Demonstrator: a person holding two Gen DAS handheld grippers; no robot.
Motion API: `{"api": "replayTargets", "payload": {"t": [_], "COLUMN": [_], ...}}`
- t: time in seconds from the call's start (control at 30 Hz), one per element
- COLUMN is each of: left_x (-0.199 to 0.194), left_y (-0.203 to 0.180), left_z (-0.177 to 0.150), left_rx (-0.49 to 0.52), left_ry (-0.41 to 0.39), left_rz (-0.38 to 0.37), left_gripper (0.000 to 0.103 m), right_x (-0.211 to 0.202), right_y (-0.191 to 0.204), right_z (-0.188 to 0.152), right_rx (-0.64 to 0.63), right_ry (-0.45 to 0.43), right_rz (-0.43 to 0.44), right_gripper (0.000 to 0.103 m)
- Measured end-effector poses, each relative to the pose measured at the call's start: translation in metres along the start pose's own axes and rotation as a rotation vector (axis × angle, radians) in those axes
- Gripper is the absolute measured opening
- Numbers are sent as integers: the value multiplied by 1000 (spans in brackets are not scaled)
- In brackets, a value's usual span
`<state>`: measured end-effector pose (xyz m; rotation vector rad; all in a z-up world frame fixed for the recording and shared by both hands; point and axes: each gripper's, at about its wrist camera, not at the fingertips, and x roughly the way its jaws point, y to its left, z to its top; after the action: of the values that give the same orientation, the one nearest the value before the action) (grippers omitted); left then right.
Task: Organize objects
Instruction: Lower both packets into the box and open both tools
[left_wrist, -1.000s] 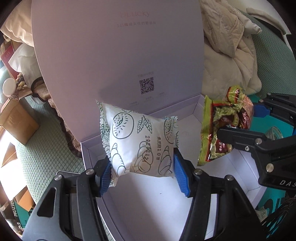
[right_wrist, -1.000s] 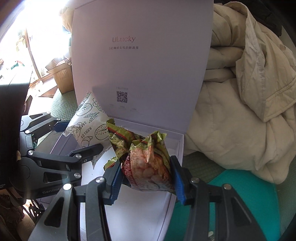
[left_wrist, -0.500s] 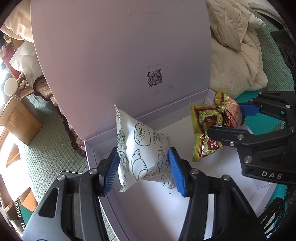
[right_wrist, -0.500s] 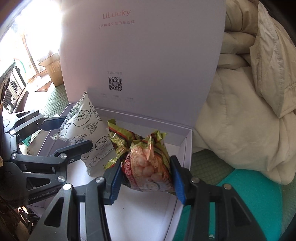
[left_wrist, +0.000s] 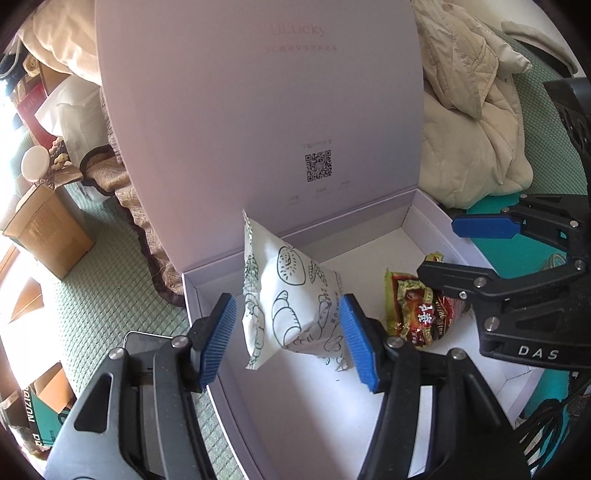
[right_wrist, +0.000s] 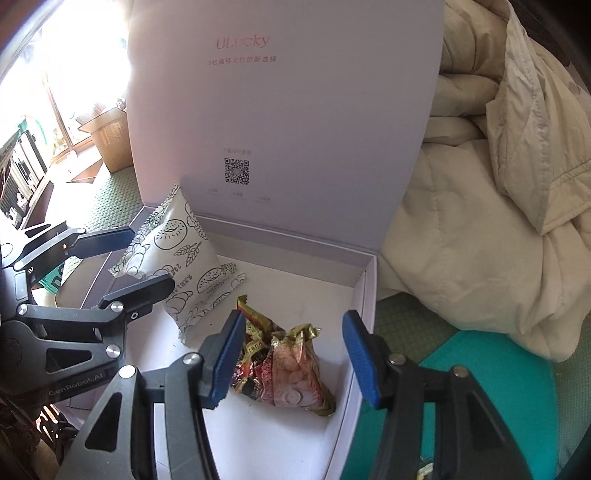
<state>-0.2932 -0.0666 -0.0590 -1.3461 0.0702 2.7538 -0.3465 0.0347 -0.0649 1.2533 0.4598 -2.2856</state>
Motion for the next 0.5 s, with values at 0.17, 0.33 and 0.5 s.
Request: {"api": "replayTargets", "payload": {"t": [0.17,0.33,0.5], "left_x": [-19,-31,-56], "left_y": [20,20,27], "left_z": [-2,17,20], "left_rx": [-28,-20,-21], "left_ry": [-13,-32,-53], "left_rz": [-13,14,37], "left_gripper": [57,57,57], "right_x": [-16,-52,-75], "right_y": [-3,10,16], "right_z": [-5,-2,-5], "right_rx": [17,10,7], "right_ry": [-30,-69,-109], "right_rz": [-4,-25,-33], "right_gripper": [55,57,59]}}
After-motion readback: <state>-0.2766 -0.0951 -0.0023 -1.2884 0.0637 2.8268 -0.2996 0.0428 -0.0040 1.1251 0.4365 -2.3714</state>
